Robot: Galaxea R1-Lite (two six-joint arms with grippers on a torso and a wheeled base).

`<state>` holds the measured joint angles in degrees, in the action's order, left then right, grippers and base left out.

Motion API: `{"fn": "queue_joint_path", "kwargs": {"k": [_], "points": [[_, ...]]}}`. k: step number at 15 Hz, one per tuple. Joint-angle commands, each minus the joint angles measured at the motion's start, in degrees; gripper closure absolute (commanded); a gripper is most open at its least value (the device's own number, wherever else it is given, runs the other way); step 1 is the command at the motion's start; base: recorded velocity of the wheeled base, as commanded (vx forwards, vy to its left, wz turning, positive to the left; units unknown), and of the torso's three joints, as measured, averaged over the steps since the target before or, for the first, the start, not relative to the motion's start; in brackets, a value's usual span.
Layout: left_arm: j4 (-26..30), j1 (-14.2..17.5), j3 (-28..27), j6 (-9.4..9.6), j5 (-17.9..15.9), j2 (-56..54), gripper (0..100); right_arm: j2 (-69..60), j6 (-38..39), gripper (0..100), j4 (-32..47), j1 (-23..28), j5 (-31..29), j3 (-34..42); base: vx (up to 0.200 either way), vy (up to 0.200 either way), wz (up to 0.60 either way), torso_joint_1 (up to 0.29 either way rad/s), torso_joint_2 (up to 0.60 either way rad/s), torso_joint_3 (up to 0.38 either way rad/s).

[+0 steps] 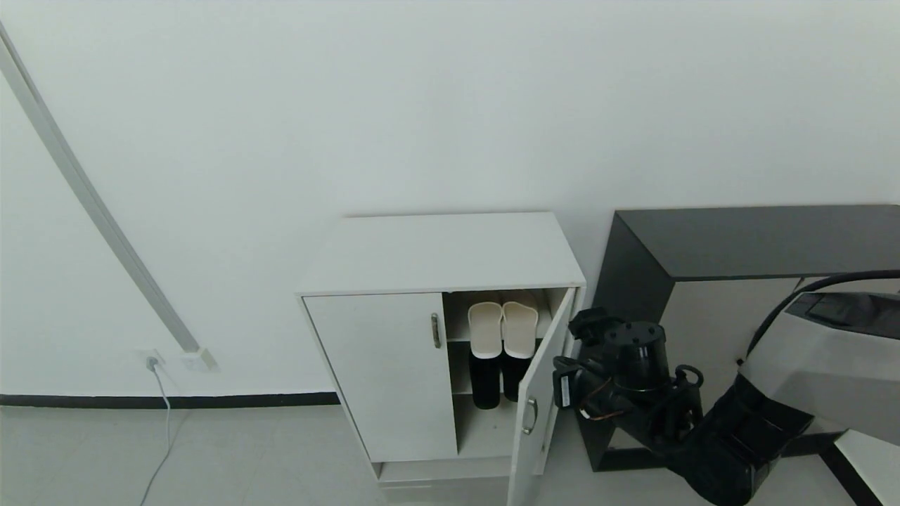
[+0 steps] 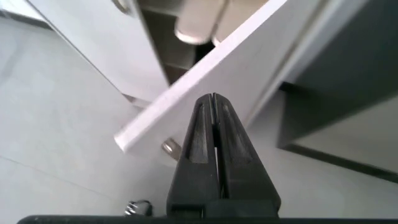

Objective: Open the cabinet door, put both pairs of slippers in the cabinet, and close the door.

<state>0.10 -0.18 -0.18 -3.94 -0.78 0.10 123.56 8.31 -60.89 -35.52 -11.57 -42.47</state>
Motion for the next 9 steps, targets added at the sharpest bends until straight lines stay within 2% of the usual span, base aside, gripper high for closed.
{"fn": "queue_joint_path", "kwargs": {"k": [1,3,6,9], "points": [[0.0,0.0,0.0,-0.19,0.1,0.0,100,-0.5,0.5,100,-3.2,-0.2,2.3,1.3,0.0,0.0,0.0,0.0,0.0,0.0],[0.0,0.0,0.0,-0.37,0.1,0.0,100,-1.2,0.2,100,-10.3,-0.2,8.4,6.7,0.0,0.0,0.0,0.0,0.0,0.0],[0.0,0.0,0.0,-0.28,0.1,0.0,100,-1.9,-0.9,100,-18.0,-0.3,12.9,15.5,0.0,0.0,0.0,0.0,0.0,0.0],[0.0,0.0,0.0,-0.28,0.0,0.0,100,-1.7,-2.1,100,-26.0,-1.8,13.2,22.7,0.2,0.0,0.0,-0.001,0.0,0.002]]}}
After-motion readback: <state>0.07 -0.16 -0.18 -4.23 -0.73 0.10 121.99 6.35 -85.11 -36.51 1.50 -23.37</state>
